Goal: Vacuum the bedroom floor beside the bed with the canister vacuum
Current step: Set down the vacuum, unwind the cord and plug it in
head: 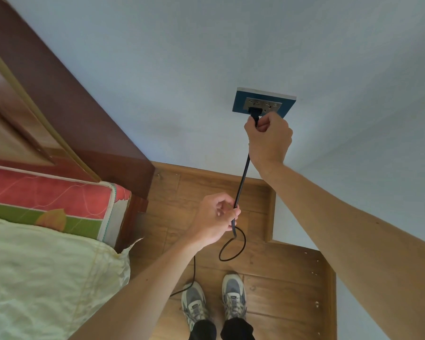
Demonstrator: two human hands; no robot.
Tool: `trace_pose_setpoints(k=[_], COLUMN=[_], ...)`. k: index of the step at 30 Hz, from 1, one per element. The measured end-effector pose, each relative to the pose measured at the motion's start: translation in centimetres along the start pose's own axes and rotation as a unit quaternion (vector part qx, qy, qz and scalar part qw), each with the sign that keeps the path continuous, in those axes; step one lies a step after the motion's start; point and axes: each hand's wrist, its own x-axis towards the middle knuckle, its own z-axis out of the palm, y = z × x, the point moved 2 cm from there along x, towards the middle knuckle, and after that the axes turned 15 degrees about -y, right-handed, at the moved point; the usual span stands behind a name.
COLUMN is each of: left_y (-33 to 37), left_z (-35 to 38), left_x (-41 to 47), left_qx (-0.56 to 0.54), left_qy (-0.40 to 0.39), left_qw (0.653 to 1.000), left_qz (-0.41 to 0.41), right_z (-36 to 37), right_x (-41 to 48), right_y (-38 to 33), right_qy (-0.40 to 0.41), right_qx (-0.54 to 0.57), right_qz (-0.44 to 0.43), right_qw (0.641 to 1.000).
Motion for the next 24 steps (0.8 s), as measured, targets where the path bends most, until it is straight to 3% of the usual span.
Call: trace_pose_setpoints(k=[24], left_y=[-0.36], left_z=[-0.59], left_x=[0.66], left_qx=[-0.003], left_qy=[-0.001], left_qw=[1.0], left_qz=[-0.01], right_z=[0.59], right_x=[0.06], right_y=[0.2], right_qy=[0.024], right_qx=[0.037], right_qz=[-0.031], right_qw=[0.999])
